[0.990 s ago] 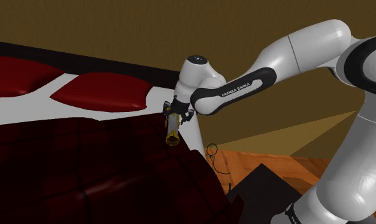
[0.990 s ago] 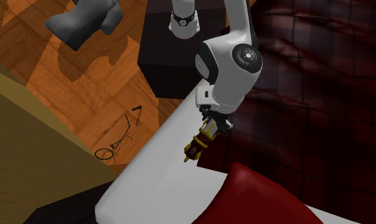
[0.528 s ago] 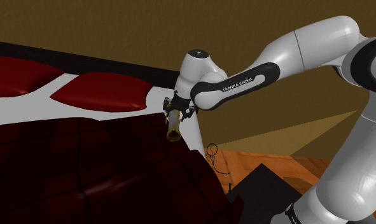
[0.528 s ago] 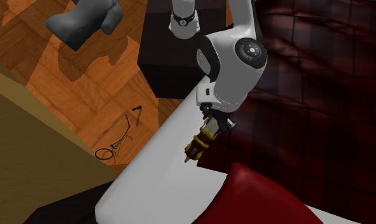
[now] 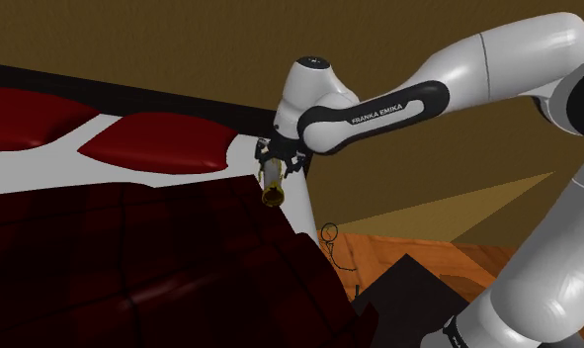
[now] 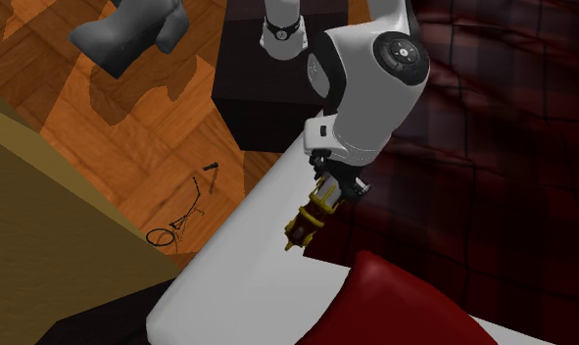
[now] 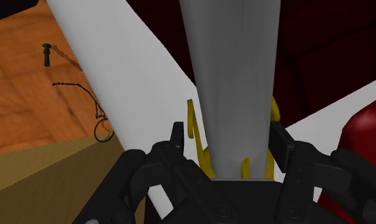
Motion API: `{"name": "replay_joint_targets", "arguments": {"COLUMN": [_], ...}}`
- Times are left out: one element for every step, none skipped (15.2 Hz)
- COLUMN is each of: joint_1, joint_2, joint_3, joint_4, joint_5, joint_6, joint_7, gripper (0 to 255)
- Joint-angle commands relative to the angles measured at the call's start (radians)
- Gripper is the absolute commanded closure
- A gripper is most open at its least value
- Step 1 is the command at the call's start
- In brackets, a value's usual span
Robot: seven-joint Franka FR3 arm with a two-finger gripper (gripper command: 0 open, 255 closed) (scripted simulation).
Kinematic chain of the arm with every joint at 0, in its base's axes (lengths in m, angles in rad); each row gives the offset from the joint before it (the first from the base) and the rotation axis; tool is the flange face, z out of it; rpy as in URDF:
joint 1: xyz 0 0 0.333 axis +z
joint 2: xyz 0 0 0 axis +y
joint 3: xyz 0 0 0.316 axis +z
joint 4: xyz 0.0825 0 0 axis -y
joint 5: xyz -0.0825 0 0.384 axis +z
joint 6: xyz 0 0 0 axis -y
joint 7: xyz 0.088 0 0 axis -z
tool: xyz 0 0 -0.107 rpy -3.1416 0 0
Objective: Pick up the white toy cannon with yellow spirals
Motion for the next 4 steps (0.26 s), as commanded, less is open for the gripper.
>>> {"name": "replay_joint_targets", "arguments": {"joint_1": [-0.003, -0.003, -0.004, -0.004], "joint_2": [-0.013, -0.019, -0.020, -0.020], "joint_3": [0.002, 0.003, 0.003, 0.003], "joint_4": [0.014, 0.021, 0.022, 0.022], "joint_5": [0.015, 0.022, 0.023, 0.023], "joint_6": [-0.023, -0.034, -0.036, -0.036], "joint_7": [-0.015, -0.021, -0.022, -0.022], "gripper": [255, 255, 255, 255]}}
